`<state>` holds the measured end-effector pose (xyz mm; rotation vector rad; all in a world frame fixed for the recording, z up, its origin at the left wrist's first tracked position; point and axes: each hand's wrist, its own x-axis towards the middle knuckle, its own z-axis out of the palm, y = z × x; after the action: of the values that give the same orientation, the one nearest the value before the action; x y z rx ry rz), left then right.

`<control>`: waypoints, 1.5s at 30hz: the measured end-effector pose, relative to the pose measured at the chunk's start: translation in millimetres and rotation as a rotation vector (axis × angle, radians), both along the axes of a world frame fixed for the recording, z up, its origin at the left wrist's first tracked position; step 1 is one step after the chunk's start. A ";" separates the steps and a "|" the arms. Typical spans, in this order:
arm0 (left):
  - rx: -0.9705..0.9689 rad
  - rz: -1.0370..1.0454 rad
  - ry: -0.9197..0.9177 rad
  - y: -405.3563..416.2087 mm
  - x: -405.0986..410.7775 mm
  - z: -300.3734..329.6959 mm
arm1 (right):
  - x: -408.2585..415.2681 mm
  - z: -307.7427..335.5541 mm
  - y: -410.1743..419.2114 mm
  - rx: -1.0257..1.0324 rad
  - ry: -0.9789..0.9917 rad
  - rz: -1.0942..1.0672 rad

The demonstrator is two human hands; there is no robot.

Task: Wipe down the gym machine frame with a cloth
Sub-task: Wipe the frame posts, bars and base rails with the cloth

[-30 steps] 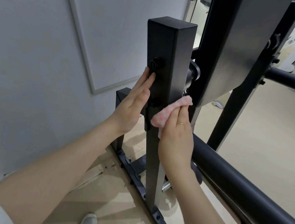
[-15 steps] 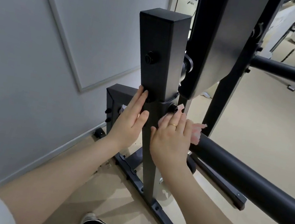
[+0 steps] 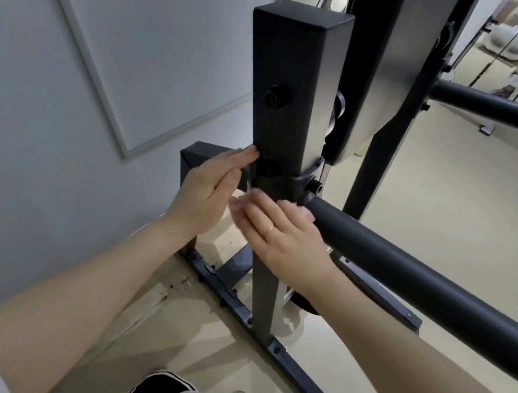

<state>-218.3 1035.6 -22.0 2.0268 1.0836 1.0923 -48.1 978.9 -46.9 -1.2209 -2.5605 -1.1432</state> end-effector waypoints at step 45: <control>0.197 -0.111 0.398 -1.7 6.1 -38.3 | 7.0 6.3 -21.9 -0.074 0.492 -0.612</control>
<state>-212.2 1034.0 -60.4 2.5029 1.0669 0.7825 -41.1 957.0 -40.5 -2.0792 -1.9261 -0.6792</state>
